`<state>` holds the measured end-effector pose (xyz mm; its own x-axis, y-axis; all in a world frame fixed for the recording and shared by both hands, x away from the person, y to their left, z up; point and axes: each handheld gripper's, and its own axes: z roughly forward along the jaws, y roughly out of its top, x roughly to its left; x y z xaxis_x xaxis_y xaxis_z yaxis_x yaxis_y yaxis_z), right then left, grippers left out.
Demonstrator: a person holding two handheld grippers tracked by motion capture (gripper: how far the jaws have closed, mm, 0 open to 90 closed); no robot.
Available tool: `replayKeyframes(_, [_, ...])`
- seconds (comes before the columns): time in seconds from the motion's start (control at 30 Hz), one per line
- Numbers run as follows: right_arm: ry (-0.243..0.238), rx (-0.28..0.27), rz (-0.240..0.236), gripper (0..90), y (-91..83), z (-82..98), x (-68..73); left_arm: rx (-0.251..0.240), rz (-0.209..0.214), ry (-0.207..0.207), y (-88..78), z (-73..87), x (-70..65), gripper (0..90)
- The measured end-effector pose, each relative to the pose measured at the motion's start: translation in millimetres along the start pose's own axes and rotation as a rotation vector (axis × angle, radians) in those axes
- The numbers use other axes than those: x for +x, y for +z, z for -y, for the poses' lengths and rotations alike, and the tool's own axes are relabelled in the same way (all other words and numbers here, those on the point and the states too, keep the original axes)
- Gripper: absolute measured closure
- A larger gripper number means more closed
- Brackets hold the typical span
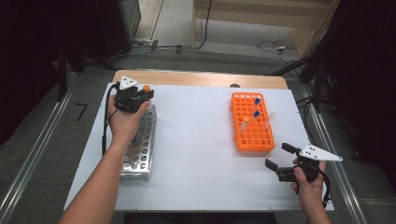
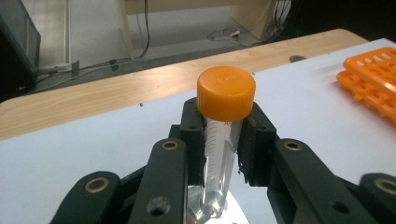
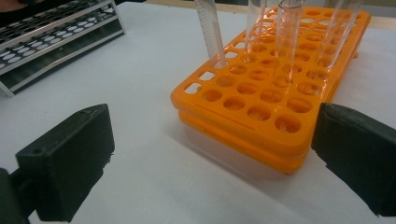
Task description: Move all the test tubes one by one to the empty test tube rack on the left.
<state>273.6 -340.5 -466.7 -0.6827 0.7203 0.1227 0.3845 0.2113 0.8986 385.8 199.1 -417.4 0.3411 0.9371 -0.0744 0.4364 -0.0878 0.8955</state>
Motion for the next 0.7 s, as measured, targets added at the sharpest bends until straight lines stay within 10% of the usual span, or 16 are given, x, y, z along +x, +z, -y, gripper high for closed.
replayKeyframes(0.47, [-0.003,0.006,0.002,0.0,1.5,-0.2,0.9,0.055,0.027,-0.079,-1.7,8.8,7.9,61.5])
replayKeyframes(0.7, [-0.007,0.008,0.002,0.0,2.3,-0.1,1.6,0.056,0.018,-0.025,-5.8,9.7,4.9,73.6])
